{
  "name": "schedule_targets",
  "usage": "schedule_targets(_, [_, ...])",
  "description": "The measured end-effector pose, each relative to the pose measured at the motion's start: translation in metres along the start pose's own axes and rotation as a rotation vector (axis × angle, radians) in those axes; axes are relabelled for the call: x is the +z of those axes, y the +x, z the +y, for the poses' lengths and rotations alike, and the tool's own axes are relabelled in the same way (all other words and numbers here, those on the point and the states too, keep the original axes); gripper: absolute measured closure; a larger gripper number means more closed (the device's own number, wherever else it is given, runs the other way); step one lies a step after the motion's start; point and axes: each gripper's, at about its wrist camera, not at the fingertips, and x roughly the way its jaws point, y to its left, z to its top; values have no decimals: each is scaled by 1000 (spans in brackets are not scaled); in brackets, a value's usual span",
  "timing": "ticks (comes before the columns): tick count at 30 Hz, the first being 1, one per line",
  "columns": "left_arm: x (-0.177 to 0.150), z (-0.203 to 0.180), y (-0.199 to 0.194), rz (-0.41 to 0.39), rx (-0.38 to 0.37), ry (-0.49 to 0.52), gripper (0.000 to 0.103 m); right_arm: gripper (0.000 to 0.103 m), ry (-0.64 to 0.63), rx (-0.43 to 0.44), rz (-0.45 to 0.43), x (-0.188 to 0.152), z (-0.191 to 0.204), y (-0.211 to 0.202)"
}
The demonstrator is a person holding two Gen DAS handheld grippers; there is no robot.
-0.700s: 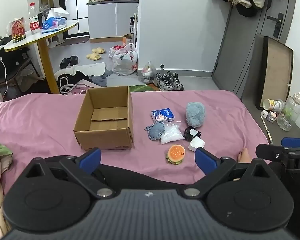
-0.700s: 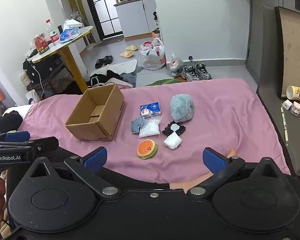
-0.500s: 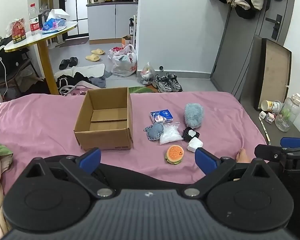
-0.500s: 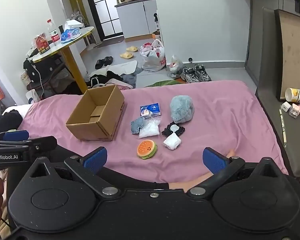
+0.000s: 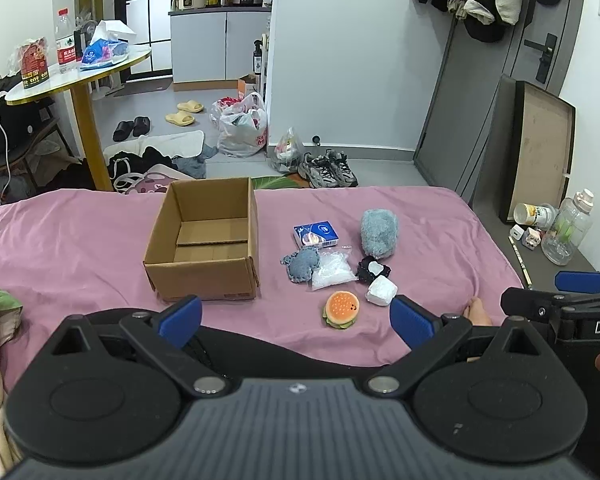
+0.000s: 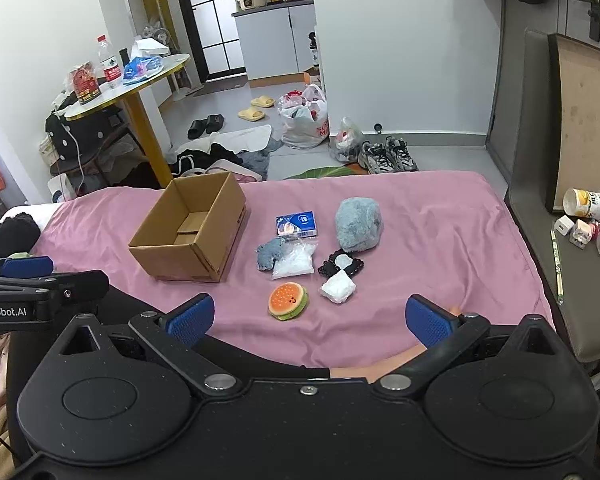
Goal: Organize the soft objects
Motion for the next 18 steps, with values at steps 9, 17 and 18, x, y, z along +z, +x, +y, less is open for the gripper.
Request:
schedule_targets(9, [-2,0,-7,-20,-5,-2,3,0,-7,-3,-2,-3,3,-2])
schedule_targets(17, [-4,0,-8,-20,-17,-8,3,0,4,-2,5,-2,3,-1])
schedule_targets(18, [-4,0,-8,-21,-17,-7,3,0,3,-3,5,-2,3,-1])
